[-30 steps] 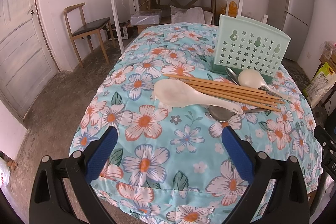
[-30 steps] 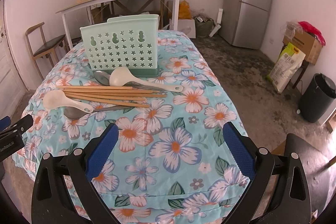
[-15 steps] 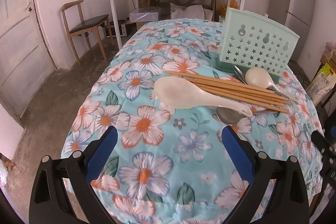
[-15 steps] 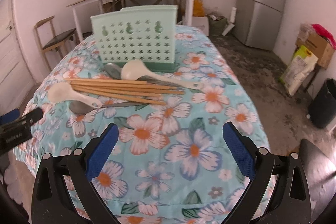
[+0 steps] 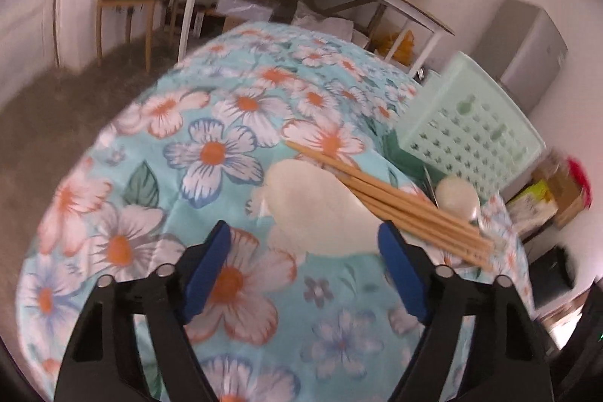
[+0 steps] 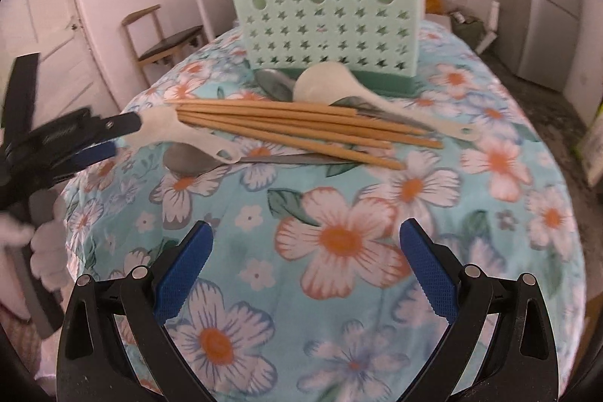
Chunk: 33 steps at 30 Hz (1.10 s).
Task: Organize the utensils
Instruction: 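Grasp the white rice paddle with the left tool while the right tool grasps a metal spoon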
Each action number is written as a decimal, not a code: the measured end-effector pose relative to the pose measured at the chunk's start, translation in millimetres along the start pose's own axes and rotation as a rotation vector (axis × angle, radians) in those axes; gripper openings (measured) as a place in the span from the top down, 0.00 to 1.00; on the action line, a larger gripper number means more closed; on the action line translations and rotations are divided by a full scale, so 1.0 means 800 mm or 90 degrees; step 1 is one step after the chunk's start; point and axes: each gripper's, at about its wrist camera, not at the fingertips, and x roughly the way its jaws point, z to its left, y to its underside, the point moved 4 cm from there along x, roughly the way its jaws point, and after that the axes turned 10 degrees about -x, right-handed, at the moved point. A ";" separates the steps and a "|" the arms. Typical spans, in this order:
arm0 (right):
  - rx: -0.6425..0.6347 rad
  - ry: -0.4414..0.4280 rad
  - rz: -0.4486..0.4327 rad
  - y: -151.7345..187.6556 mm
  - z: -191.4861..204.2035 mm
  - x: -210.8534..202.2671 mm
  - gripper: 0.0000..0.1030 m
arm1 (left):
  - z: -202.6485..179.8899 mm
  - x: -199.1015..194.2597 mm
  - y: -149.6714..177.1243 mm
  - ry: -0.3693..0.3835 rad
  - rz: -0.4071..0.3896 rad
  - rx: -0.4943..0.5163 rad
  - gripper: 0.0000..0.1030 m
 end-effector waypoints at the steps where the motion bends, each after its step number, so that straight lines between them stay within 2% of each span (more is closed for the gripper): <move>1: -0.002 -0.007 -0.001 0.001 0.001 0.002 0.08 | 0.008 0.008 -0.005 0.009 0.007 -0.034 0.34; 5: -0.017 -0.019 -0.008 0.003 0.002 0.010 0.08 | 0.023 0.015 -0.019 0.057 0.005 -0.109 0.46; 8: -0.028 -0.027 -0.012 0.003 0.003 0.011 0.08 | 0.027 0.020 -0.024 0.074 0.008 -0.137 0.55; 12: -0.057 -0.043 -0.013 -0.002 0.010 0.009 0.08 | 0.017 0.024 -0.020 0.092 0.019 -0.133 0.73; 14: -0.083 -0.046 -0.023 -0.006 0.018 0.006 0.11 | 0.013 0.028 -0.017 0.097 0.027 -0.128 0.88; 15: -0.102 -0.043 -0.031 -0.009 0.024 0.002 0.12 | 0.012 0.029 -0.015 0.098 0.030 -0.123 0.90; 19: -0.185 -0.019 -0.064 -0.020 0.051 -0.011 0.19 | 0.020 0.017 -0.018 0.100 0.015 -0.115 0.93; 22: -0.243 0.002 -0.076 -0.030 0.072 -0.009 0.28 | 0.030 0.002 -0.023 0.094 -0.012 -0.111 0.93; 29: -0.400 0.057 -0.066 -0.041 0.120 0.013 0.53 | 0.068 -0.026 -0.039 0.065 -0.067 -0.127 0.94; 33: -0.474 0.093 -0.046 -0.038 0.133 0.029 0.60 | 0.090 -0.033 -0.044 0.047 -0.091 -0.142 0.94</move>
